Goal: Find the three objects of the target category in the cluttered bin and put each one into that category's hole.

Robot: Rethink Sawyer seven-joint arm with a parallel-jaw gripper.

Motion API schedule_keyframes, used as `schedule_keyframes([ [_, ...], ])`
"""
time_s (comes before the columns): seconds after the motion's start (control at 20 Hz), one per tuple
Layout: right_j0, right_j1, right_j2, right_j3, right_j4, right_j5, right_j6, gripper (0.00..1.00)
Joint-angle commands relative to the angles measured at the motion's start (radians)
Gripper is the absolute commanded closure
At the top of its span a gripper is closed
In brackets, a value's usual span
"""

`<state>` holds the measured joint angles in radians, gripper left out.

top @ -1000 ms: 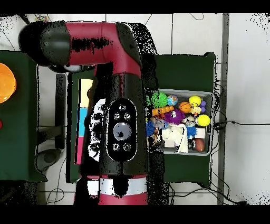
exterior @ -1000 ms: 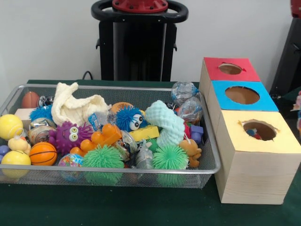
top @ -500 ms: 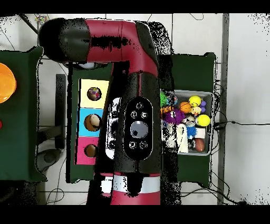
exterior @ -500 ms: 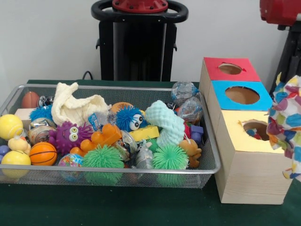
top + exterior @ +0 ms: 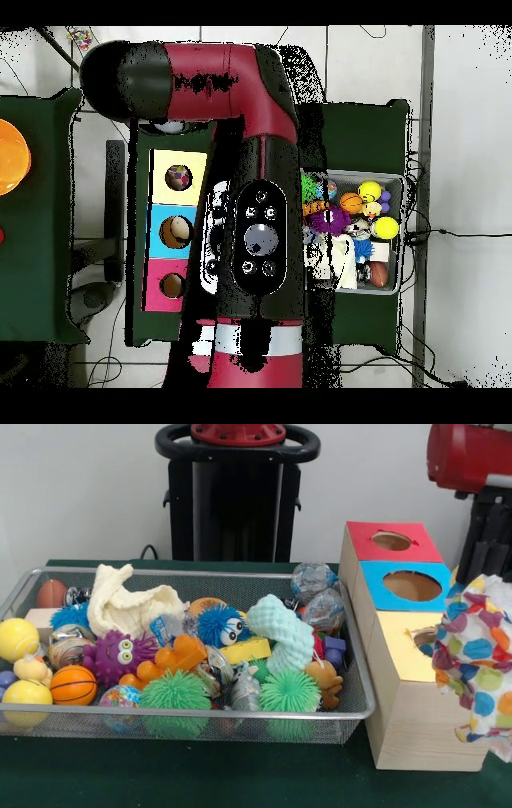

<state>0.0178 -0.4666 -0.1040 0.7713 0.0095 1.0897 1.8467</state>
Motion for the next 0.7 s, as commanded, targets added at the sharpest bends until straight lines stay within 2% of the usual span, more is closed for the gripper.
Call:
schedule_keyframes([
  [0.05, -0.029, 0.039, 0.12, 0.172, -0.056, -0.102, -0.166, 1.0],
  [0.35, -0.076, -0.061, 0.135, 0.345, -0.044, -0.142, -0.179, 1.0],
  [0.65, -0.113, -0.105, 0.113, 0.409, -0.09, -0.169, -0.162, 1.0],
  [0.7, -0.12, -0.121, 0.118, 0.448, -0.094, -0.196, -0.165, 1.0],
])
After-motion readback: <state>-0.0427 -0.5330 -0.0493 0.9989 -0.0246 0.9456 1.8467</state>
